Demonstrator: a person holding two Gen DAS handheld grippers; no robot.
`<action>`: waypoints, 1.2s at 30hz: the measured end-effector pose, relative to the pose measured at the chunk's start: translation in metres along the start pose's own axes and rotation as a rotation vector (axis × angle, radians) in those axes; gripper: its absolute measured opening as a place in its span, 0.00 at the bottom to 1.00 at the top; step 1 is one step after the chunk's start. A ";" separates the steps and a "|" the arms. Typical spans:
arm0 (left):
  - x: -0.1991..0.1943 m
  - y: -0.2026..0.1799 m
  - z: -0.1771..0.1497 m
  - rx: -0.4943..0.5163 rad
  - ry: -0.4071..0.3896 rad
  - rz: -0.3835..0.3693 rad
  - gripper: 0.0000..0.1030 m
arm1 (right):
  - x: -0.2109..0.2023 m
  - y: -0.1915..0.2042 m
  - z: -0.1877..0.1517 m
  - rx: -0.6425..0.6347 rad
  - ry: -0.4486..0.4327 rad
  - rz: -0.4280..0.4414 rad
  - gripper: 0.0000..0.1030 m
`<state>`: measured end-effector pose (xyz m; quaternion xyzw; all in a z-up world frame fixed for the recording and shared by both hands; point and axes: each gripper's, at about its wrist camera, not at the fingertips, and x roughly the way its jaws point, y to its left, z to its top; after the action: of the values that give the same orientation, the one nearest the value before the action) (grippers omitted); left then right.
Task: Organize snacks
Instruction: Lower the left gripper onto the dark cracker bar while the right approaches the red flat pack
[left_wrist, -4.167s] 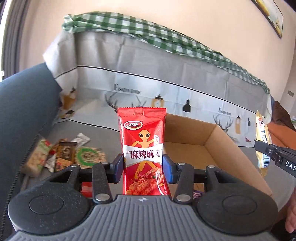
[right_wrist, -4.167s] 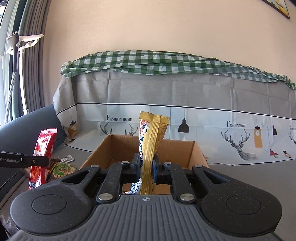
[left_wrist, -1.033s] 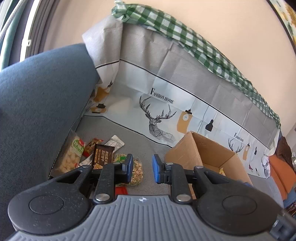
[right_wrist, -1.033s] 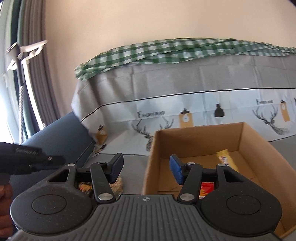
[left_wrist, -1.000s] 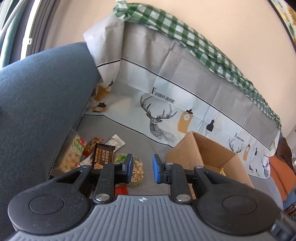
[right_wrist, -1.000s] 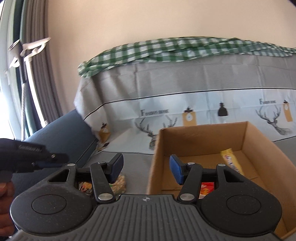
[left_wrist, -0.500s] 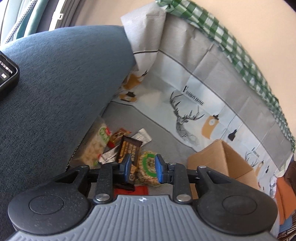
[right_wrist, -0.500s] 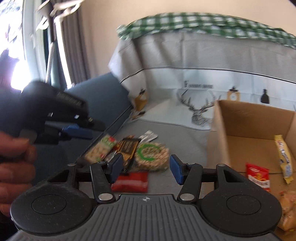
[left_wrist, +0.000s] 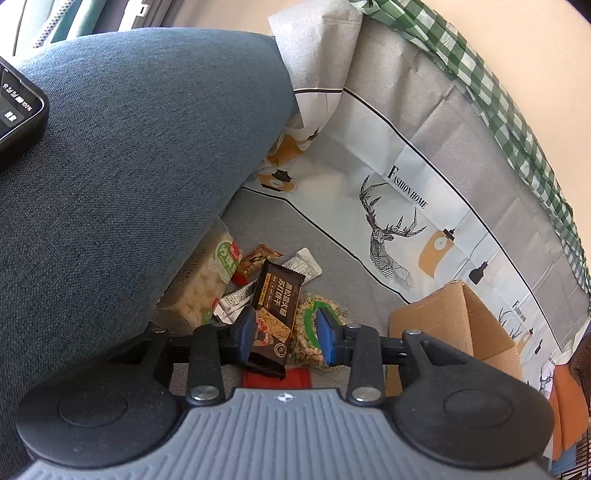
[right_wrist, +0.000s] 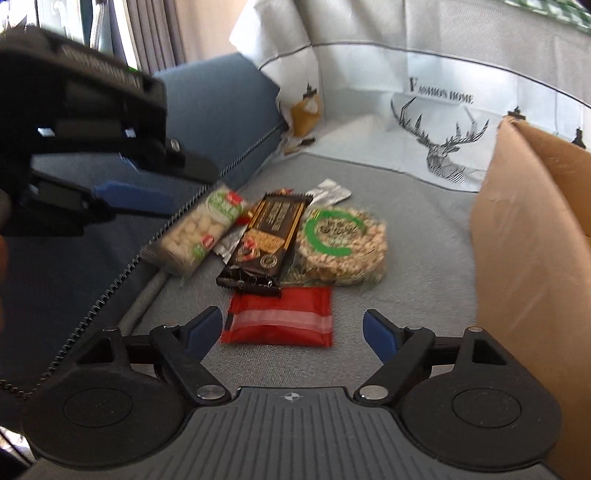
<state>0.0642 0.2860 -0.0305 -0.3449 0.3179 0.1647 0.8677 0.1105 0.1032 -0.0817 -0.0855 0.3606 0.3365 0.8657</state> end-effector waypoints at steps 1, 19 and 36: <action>0.000 0.001 0.000 -0.001 0.000 0.001 0.39 | 0.006 0.001 0.000 -0.003 0.011 -0.004 0.83; 0.002 0.003 0.001 0.003 0.007 0.012 0.42 | 0.038 0.015 -0.004 -0.080 0.056 -0.032 0.54; -0.012 0.004 -0.002 0.007 -0.031 0.018 0.43 | -0.005 0.008 -0.013 -0.096 0.032 -0.044 0.12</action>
<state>0.0523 0.2868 -0.0253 -0.3364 0.3081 0.1765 0.8722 0.0954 0.1009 -0.0868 -0.1400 0.3559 0.3329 0.8619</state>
